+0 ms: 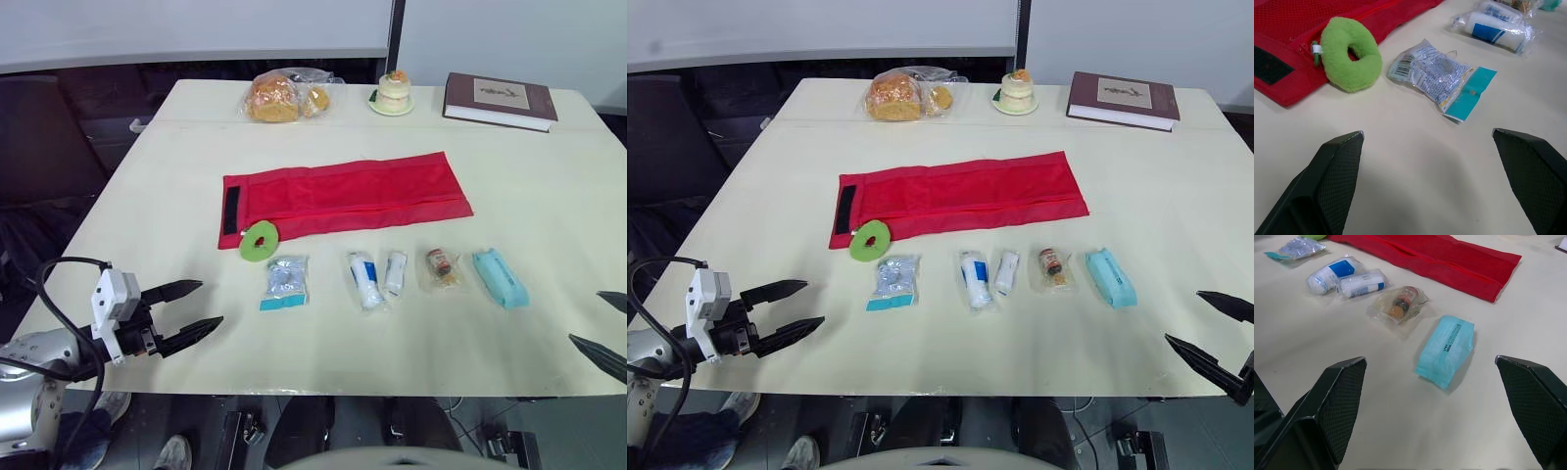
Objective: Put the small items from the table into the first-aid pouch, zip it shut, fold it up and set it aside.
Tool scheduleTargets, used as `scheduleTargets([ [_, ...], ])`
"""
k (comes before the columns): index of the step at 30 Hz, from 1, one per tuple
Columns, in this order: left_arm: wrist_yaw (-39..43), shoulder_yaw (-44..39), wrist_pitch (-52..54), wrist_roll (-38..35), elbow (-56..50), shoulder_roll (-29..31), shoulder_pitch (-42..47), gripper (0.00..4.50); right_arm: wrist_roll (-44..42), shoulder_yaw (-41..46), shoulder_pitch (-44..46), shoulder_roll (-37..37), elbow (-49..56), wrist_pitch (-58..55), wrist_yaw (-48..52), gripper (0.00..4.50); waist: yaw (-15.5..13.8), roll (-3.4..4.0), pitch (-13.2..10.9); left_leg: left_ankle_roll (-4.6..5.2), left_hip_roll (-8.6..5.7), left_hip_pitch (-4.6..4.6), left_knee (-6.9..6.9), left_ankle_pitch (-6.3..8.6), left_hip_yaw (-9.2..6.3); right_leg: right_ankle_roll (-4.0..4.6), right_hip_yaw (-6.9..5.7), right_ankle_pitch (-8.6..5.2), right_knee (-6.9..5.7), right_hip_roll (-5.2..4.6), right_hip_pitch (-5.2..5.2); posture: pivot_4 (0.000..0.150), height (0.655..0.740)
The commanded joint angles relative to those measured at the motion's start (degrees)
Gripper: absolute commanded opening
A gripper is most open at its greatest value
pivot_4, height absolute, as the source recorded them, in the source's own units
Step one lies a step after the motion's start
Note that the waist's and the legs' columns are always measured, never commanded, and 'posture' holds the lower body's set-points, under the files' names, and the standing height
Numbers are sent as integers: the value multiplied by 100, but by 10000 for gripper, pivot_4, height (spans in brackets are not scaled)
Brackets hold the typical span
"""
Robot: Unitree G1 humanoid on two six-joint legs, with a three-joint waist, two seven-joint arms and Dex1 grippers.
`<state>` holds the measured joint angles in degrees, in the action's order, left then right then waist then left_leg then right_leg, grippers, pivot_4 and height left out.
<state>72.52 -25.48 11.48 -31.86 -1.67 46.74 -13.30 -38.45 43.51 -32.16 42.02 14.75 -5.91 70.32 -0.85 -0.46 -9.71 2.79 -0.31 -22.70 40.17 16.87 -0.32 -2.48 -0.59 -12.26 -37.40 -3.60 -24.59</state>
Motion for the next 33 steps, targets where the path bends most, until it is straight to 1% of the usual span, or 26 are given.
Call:
scheduleTargets([
  [1,51,-131,-49,-144,-119,-11,0,44781,-87,46,11,-45,117,19,-3,45000,0,0,0,0,0,0,0,0,0,0,0,0,0,0,0,1500,7289],
  [12,32,-98,11,-205,-159,6,10,44781,-54,-42,44,-107,154,15,-14,45000,0,0,0,0,0,0,0,0,0,1,0,0,0,0,0,1500,7289],
  [17,35,-78,272,-364,-289,15,-21,44781,-67,-58,47,-122,178,19,-8,45000,0,0,0,0,0,0,0,0,0,0,0,0,0,0,0,1500,7289],
  [19,-87,-88,479,-455,-474,1,-63,44781,-116,-72,58,-127,277,-1,-14,45000,1,0,0,0,0,0,0,0,0,0,0,0,0,0,0,1500,7289],
  [23,-557,90,1042,-552,-798,-45,105,44781,-294,-167,102,-131,678,-186,-112,45000,1,0,0,0,1,0,0,0,-2,-1,0,0,-1,-1,0,1500,7289],
  [25,-796,368,1733,-578,-944,188,261,44781,-421,-306,78,-125,993,-404,-214,45000,-13,1,0,0,1,0,0,0,-3,0,-1,1,-1,-1,1,1500,7289],
  [27,-1114,626,2001,-346,-1046,260,457,44781,-519,-451,76,-136,1259,-573,-314,45000,-10,1,0,0,1,-1,0,0,-7,-1,-6,0,-1,1,1,1500,7289],
  [28,-1261,754,2055,-274,-1097,215,593,44781,-572,-577,80,-144,1447,-658,-370,45000,-8,0,0,0,1,0,0,0,-7,-4,-6,-1,-1,1,2,1500,7289],
  [31,-1844,1252,2814,-358,-1377,45,1117,44781,-823,-1217,396,-184,2302,-949,-864,45000,-4,-1,-1,0,0,0,0,0,-5,0,-5,2,-1,1,2,1500,7289],
  [33,-2113,1425,3286,-444,-1460,-11,1336,44781,-818,-1424,573,-188,2530,-1035,-1097,45000,1,-1,-1,-1,0,0,1,-1,-7,-1,-6,3,-6,1,1,1500,7289],
])
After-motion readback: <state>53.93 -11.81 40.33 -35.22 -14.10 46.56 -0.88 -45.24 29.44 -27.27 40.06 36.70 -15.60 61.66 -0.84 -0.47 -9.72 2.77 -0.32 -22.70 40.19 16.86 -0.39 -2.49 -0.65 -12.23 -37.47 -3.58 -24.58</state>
